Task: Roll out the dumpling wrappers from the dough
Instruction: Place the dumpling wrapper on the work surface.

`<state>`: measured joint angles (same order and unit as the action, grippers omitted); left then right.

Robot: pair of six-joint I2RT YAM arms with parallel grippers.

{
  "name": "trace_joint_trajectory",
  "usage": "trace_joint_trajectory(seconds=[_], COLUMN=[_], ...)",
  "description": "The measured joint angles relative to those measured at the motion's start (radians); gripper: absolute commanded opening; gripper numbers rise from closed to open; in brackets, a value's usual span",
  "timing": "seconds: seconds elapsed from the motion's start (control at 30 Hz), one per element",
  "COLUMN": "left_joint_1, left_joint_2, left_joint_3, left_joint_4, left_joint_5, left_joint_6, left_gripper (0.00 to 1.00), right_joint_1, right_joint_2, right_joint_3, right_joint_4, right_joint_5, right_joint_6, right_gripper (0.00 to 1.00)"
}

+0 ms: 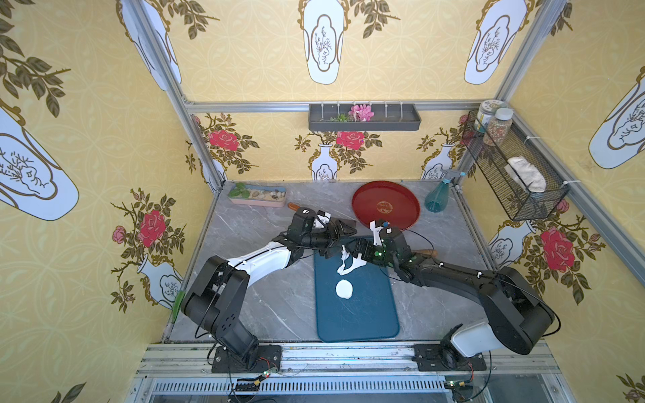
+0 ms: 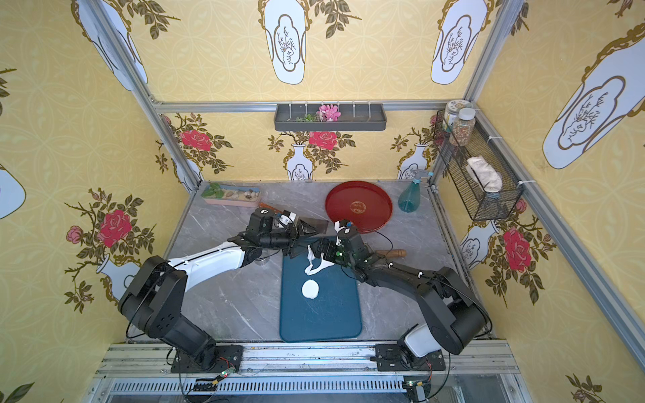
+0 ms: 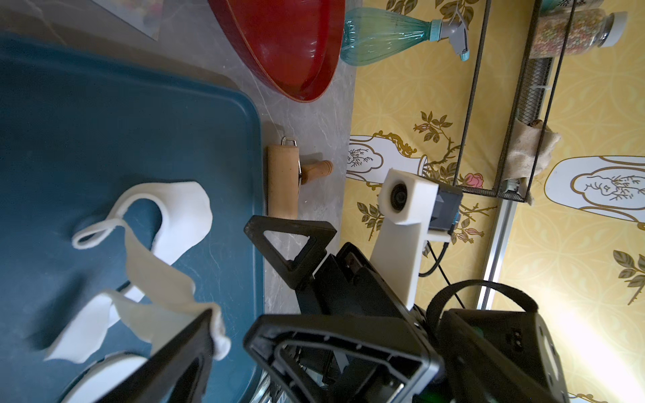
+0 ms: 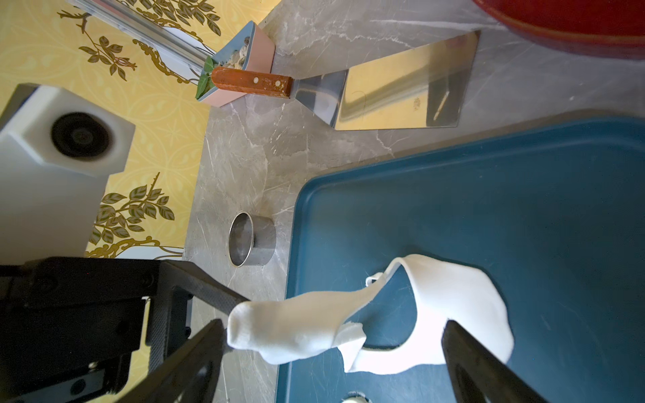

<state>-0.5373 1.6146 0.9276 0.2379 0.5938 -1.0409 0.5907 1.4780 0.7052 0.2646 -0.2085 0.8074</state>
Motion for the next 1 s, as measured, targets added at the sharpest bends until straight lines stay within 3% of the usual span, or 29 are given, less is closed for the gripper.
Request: trace_joint_trajectory(seconds=[1.0], left_joint_1=[0.000], left_joint_2=[-0.003], left_joint_3=[0.009], left_joint_4=[-0.001], left_joint_5=[0.000], left_joint_6=[0.013], left_gripper=[1.00], right_joint_1=[0.013], right_joint_2=[0.060], right_joint_3=[0.024], right_joint_4=[0.051], right_joint_5=[-0.063], right_joint_6=[0.033], right_gripper=[0.97])
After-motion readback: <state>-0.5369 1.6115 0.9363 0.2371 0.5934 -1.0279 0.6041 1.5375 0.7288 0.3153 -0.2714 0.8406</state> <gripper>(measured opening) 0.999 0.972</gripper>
